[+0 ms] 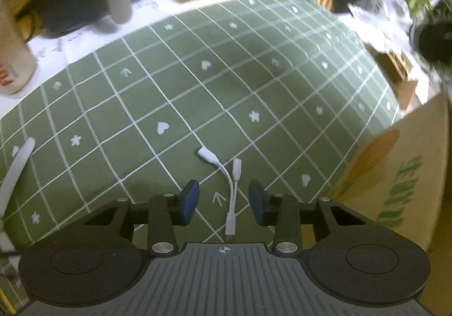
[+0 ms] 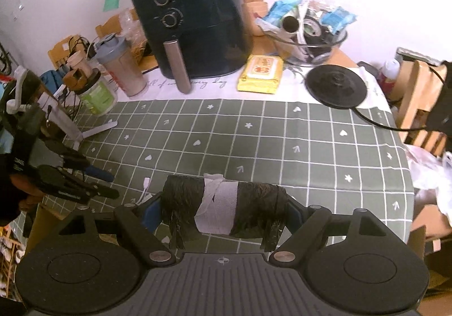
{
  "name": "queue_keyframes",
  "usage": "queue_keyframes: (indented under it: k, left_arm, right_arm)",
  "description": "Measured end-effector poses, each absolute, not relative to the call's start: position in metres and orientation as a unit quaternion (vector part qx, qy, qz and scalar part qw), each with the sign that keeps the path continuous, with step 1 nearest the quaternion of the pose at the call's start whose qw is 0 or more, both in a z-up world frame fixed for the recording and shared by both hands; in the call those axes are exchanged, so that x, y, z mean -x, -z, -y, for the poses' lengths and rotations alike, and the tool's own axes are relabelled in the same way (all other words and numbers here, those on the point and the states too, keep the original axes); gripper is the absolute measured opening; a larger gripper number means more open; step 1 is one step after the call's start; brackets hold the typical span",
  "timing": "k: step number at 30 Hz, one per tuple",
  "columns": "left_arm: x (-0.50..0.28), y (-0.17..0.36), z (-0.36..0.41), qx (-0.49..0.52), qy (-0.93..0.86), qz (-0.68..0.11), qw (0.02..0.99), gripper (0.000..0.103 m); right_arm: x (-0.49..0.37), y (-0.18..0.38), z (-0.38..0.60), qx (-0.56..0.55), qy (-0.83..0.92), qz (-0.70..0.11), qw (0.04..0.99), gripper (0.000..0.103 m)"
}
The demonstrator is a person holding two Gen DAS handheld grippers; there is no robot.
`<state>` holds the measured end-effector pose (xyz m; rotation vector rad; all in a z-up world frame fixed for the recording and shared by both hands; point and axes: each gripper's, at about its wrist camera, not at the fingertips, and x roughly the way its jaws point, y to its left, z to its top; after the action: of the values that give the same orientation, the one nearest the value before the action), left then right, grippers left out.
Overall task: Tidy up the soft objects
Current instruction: 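Lift the taped roll with the right tool, then grasp the white cable splitter with the left tool while the right tool holds the roll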
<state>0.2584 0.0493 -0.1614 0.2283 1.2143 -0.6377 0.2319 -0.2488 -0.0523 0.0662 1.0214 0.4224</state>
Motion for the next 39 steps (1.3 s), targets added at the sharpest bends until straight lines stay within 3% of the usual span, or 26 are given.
queue_keyframes:
  k: [12, 24, 30, 37, 39]
  left_arm:
    - [-0.261, 0.197, -0.033, -0.169, 0.337, -0.550, 0.745, 0.032]
    - [-0.243, 0.201, -0.024, -0.251, 0.357, -0.477, 0.763, 0.032]
    - [-0.253, 0.201, -0.027, -0.262, 0.328, -0.474, 0.774, 0.022]
    - [-0.245, 0.201, -0.025, -0.249, 0.334, -0.488, 0.767, 0.019]
    - [-0.245, 0.201, -0.026, -0.245, 0.330, -0.490, 0.769, 0.011]
  right_arm:
    - [-0.223, 0.055, 0.269, -0.051, -0.160, -0.488, 0.857, 0.085]
    - [-0.217, 0.055, 0.277, -0.065, -0.144, -0.481, 0.862, 0.085]
    - [-0.215, 0.053, 0.277, -0.065, -0.146, -0.478, 0.864, 0.085]
    - [-0.212, 0.053, 0.277, -0.066, -0.150, -0.475, 0.864, 0.085]
    - [-0.210, 0.052, 0.278, -0.066, -0.152, -0.474, 0.865, 0.085]
